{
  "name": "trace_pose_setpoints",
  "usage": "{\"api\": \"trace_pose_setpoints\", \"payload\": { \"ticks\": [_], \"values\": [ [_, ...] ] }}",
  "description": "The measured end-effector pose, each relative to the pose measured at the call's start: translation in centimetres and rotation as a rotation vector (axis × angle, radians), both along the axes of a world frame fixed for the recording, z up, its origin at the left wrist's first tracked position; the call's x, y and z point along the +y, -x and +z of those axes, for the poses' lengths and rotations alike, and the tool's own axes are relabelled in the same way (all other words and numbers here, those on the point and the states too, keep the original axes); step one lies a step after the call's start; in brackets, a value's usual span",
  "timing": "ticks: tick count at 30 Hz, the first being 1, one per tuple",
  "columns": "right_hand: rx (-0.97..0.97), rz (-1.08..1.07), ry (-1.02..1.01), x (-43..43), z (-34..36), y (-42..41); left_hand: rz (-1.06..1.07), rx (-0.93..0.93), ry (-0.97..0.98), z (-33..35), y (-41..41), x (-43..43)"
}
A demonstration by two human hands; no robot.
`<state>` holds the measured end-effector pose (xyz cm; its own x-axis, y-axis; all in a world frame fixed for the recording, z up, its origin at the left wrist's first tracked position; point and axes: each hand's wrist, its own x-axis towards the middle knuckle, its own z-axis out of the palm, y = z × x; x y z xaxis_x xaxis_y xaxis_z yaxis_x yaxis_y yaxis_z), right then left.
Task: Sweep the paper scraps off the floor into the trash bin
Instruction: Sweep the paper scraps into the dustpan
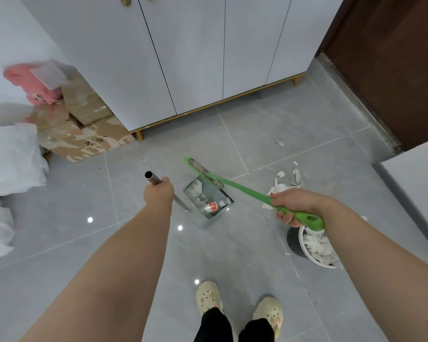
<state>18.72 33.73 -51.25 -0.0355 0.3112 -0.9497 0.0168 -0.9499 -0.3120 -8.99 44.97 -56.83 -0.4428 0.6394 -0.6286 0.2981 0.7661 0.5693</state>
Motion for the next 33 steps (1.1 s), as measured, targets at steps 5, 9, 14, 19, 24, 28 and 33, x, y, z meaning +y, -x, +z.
{"api": "trace_pose_setpoints", "payload": {
  "ticks": [5,9,14,19,24,28,33],
  "values": [
    [-0.108,-0.049,-0.035,-0.8,-0.4,2.3,0.029,0.003,-0.026,0.4,0.2,-2.2],
    [-0.107,-0.113,-0.036,-2.0,-0.4,3.3,-0.001,-0.007,-0.037,1.3,-0.1,-3.8],
    [-0.127,-0.103,-0.111,-3.9,0.3,3.3,-0.079,-0.019,-0.099,3.1,-1.0,-5.1],
    [-0.230,-0.087,-0.200,-7.8,0.2,2.4,-0.085,-0.003,-0.150,5.4,-2.8,-8.3],
    [-0.395,-0.012,-0.278,-14.4,2.9,-2.0,-0.070,-0.033,-0.205,9.7,-5.5,-13.7],
    [-0.527,0.047,-0.285,-20.1,6.0,-6.5,-0.078,-0.036,-0.310,13.1,-9.0,-18.9],
    [-0.544,-0.009,-0.263,-29.4,8.9,-12.2,-0.101,-0.040,-0.369,17.5,-13.7,-26.2]
  ]
}}
